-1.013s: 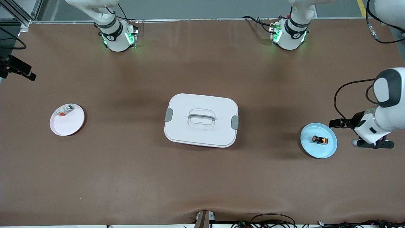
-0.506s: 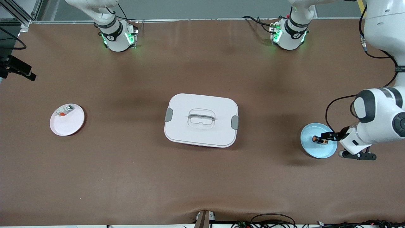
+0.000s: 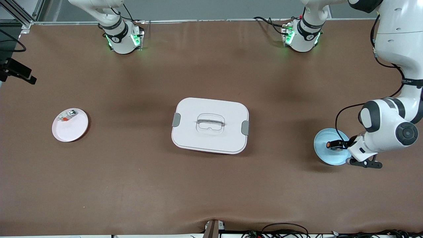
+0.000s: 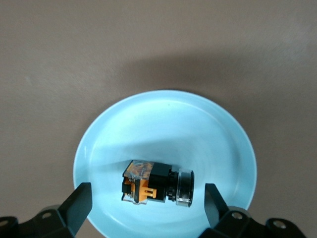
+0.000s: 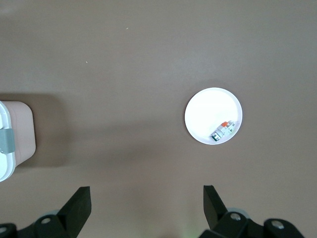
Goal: Transfer orange switch to right arm and place
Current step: 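Lower the left gripper and grasp the orange switch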
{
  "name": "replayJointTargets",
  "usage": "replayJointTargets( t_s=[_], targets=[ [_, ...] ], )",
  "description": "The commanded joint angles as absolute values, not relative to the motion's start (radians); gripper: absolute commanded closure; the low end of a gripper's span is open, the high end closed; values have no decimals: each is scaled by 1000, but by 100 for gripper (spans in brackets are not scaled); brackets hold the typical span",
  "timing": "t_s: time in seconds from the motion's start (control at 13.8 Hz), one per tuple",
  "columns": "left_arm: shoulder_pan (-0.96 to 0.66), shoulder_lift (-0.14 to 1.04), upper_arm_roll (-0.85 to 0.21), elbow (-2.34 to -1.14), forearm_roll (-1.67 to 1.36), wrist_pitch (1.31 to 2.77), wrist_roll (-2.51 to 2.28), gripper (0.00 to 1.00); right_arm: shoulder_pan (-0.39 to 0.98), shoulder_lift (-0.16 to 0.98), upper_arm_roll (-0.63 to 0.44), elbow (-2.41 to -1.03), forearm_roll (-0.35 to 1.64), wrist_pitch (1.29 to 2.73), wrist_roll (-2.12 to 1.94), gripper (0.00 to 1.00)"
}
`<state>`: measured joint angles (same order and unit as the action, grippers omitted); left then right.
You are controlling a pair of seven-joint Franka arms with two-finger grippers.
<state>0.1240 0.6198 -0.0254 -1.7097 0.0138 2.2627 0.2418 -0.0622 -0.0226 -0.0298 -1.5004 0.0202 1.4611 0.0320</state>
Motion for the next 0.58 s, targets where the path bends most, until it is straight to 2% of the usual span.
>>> replayJointTargets(
  t_s=[0.0,0.51],
  targets=[
    [137,604,-46,-1756,-27,2298,265,0,-75,-46,-23,-1522,21,1468,26,0],
    [138,637,-48,-1766,-25,2370,307,0,-75,-46,-21,-1520,21,1468,26,0]
  ],
)
